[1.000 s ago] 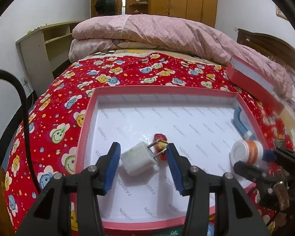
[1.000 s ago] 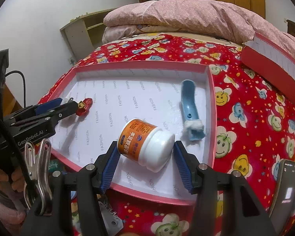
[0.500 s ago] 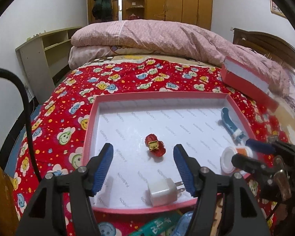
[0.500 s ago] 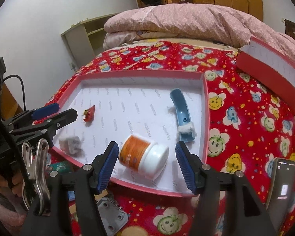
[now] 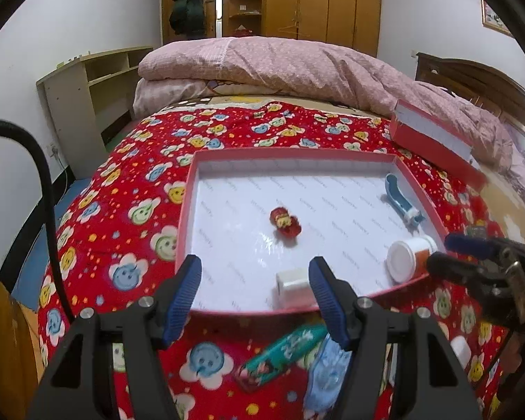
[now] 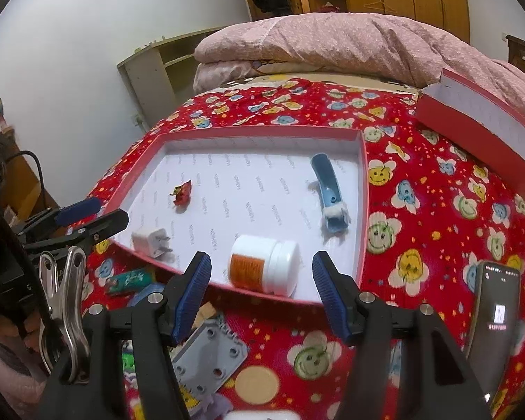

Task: Organize rigid objects
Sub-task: 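Withdraw both tools from the tray toward the remaining items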

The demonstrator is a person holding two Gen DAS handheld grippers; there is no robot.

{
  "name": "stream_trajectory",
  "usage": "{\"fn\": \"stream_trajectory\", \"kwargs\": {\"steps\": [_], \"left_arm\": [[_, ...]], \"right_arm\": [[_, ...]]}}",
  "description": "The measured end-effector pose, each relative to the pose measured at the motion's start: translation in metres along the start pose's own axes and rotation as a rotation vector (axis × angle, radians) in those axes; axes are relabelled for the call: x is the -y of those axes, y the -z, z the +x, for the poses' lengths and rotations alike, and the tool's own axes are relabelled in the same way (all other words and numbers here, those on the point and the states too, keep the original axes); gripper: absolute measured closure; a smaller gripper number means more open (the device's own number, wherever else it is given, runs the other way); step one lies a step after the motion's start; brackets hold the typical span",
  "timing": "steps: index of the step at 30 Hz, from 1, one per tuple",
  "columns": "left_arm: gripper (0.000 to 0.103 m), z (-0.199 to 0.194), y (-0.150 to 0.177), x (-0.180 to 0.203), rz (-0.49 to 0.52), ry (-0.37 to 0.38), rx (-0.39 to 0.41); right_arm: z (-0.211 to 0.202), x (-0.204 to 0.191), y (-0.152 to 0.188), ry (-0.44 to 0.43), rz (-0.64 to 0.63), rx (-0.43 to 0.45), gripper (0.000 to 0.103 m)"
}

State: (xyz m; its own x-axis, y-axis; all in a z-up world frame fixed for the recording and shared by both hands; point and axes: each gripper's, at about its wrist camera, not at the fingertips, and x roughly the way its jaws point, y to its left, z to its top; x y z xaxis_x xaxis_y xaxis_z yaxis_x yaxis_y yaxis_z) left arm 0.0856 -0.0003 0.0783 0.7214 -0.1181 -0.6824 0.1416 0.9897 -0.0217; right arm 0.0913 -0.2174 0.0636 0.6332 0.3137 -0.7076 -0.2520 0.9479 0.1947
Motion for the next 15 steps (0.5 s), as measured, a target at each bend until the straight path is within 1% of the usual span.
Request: {"fn": "stream_trajectory", "kwargs": {"steps": [6,15], "left_arm": [[0.036,-0.006,0.019,-0.004,-0.004,0.003,-0.029],[0.036,-0.002,0.043,0.002,0.046,0.012,-0.074]], "right_arm": [[-0.009,-0.005,0.011,-0.011,-0.002,-0.004,0.041],[-0.027,-0.011,0.035,-0.018,-0.017,-0.014,0.041]]}}
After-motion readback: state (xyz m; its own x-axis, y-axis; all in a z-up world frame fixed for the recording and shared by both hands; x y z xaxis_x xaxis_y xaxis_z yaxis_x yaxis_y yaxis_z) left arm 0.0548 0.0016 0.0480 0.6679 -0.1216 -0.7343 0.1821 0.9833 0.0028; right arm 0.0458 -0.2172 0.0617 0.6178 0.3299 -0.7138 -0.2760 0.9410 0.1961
